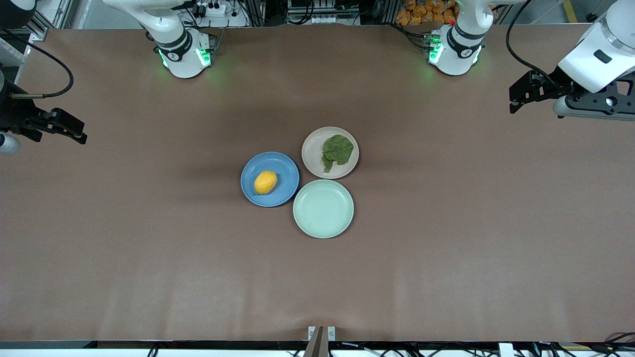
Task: Pick lemon and lettuce from blue and beige plates
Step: 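Move the left gripper toward the lettuce on the beige plate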
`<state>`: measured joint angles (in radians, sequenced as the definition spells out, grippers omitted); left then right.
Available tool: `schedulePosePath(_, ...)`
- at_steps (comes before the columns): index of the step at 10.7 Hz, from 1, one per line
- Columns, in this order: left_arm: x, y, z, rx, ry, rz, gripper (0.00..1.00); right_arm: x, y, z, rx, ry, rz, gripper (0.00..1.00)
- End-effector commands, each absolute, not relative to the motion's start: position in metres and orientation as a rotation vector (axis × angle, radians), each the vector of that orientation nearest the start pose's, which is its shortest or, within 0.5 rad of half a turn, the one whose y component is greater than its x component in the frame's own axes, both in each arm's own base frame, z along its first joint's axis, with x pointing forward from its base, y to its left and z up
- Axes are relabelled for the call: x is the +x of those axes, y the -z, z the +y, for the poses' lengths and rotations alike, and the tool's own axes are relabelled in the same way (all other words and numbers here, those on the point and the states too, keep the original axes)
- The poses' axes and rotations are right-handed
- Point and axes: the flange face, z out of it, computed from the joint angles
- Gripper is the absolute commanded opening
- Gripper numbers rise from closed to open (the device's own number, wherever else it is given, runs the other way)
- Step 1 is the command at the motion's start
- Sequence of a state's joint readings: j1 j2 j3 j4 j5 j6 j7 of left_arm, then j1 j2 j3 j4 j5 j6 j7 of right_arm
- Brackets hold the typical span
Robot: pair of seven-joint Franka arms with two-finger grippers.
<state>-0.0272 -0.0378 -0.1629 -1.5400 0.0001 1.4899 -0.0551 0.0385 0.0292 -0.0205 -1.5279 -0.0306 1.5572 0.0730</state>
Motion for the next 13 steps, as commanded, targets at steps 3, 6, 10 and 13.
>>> schedulePosePath(3, 0.527, -0.654, -0.106, -3.151, -0.043, 0.243, 1.0, 0.563, -0.631, 0.006, -3.161, 0.006, 0.083, 1.0)
schedulePosePath(6, 0.537, -0.63, -0.119, -3.142, -0.115, 0.314, 1.0, 0.563, -0.631, 0.006, -3.161, 0.006, 0.086, 1.0)
schedulePosePath(10, 0.554, -0.592, -0.135, -3.137, -0.225, 0.352, 1.0, 0.563, -0.631, 0.003, -3.162, 0.006, 0.093, 1.0)
schedulePosePath(13, 0.557, -0.57, -0.16, -3.119, -0.285, 0.403, 1.0, 0.562, -0.633, 0.0, -3.162, 0.006, 0.096, 1.0)
